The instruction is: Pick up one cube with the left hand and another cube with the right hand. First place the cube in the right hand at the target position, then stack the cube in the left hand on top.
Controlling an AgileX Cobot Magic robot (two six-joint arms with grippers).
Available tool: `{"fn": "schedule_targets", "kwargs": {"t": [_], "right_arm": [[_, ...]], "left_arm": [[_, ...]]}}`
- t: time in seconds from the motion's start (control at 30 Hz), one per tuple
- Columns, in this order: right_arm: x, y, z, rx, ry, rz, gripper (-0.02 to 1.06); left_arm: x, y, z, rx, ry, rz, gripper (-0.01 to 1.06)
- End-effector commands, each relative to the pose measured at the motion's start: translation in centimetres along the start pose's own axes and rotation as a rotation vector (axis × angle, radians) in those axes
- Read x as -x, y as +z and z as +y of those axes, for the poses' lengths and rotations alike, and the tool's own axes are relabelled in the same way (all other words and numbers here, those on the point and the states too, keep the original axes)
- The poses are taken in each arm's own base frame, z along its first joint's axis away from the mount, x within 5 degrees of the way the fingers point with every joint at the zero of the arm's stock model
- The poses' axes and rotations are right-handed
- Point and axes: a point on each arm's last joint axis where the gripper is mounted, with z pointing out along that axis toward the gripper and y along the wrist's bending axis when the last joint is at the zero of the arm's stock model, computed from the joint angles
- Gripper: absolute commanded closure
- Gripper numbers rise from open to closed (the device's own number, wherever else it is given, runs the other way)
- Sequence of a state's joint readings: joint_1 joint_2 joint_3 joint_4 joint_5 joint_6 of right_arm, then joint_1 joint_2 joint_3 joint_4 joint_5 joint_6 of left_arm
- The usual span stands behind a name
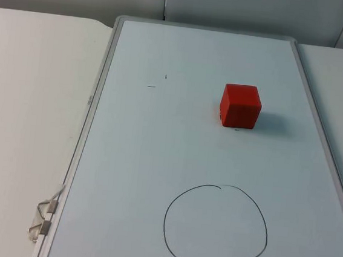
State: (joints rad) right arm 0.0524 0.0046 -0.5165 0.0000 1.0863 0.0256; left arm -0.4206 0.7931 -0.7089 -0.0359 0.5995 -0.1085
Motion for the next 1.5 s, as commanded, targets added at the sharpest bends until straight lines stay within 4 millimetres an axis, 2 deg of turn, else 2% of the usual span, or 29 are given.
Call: {"fn": "schedule_targets", "kwargs": {"t": [0.0, 0.17, 0.37, 0.5, 0.53, 0.67, 0.7, 0.83, 0.87, 0.9, 1.0, 1.03, 1.1, 1.17, 1.2, 1.23, 1.27, 1.3, 1.33, 1.37, 1.47], "right_arm": [[-0.1, 0.1, 0.0, 0.003, -0.003, -0.005, 0.00], [-0.1, 0.1, 0.0, 0.003, -0.008, -0.005, 0.00], [0.1, -0.2, 0.3, 0.035, -0.019, -0.016, 0.00], [2.4, 0.3, 1.0, 0.108, -0.059, 0.014, 0.00], [2.4, 0.3, 1.0, 0.108, -0.059, 0.014, 0.00], [6.1, 2.4, 1.6, 0.154, -0.025, 0.056, 0.00], [6.1, 2.4, 1.6, 0.154, -0.025, 0.056, 0.00], [10.7, 6.1, 1.7, 0.148, -0.006, 0.141, 0.01], [10.7, 6.1, 1.7, 0.148, -0.006, 0.141, 0.01], [12.7, 8.1, 1.8, 0.159, -0.003, 0.184, 0.03], [16.2, 12.4, 2.5, 0.222, -0.003, 0.256, 0.05], [16.2, 12.4, 2.5, 0.222, -0.003, 0.256, 0.05], [18.3, 15.5, 2.8, 0.249, 0.027, 0.306, 0.05], [19.4, 19.3, 3.7, 0.278, 0.036, 0.377, 0.05], [19.4, 19.3, 3.7, 0.278, 0.036, 0.377, 0.05], [19.9, 20.7, 4.3, 0.291, 0.030, 0.399, 0.05], [20.0, 23.2, 5.9, 0.320, 0.010, 0.452, 0.05], [20.1, 24.0, 6.6, 0.329, 0.001, 0.466, 0.05], [20.2, 25.9, 8.5, 0.327, -0.024, 0.490, 0.05], [20.2, 25.9, 8.5, 0.327, -0.024, 0.490, 0.05], [19.1, 29.9, 11.5, 0.225, -0.089, 0.555, 0.05]], "left_arm": [[-1.7, -1.3, 0.1, -0.010, -0.020, -0.046, 0.82], [-3.6, -2.8, 0.5, -0.004, -0.008, -0.056, 0.82], [-3.9, -3.0, 0.7, 0.019, 0.016, -0.030, 0.82], [-3.9, -3.0, 0.7, 0.027, 0.027, -0.029, 0.82], [-3.9, -3.0, 0.7, 0.027, 0.027, -0.029, 0.82], [-3.9, -3.0, 0.8, 0.032, 0.033, -0.030, 0.82], [-3.9, -3.0, 0.8, 0.032, 0.033, -0.030, 0.82], [-3.8, -3.0, 0.8, 0.037, 0.040, -0.032, 0.82], [-3.8, -3.0, 0.8, 0.037, 0.040, -0.032, 0.82], [-3.8, -3.0, 0.8, 0.037, 0.040, -0.032, 0.82], [-3.8, -3.0, 0.8, 0.037, 0.040, -0.032, 0.82], [-3.8, -3.0, 0.8, 0.037, 0.040, -0.032, 0.82], [-3.8, -3.0, 0.8, 0.037, 0.040, -0.032, 0.82], [-3.8, -3.0, 0.8, 0.037, 0.040, -0.032, 0.82], [-3.8, -3.0, 0.8, 0.037, 0.040, -0.032, 0.82], [-3.8, -3.0, 0.9, 0.040, 0.043, -0.033, 0.82], [-3.8, -3.0, 0.9, 0.046, 0.051, -0.034, 0.82], [-3.8, -3.0, 0.9, 0.048, 0.053, -0.034, 0.82], [-3.8, -3.0, 1.0, 0.051, 0.056, -0.034, 0.82], [-3.8, -3.0, 1.0, 0.051, 0.056, -0.034, 0.82], [-3.8, -3.0, 1.0, 0.051, 0.056, -0.034, 0.82]]}}
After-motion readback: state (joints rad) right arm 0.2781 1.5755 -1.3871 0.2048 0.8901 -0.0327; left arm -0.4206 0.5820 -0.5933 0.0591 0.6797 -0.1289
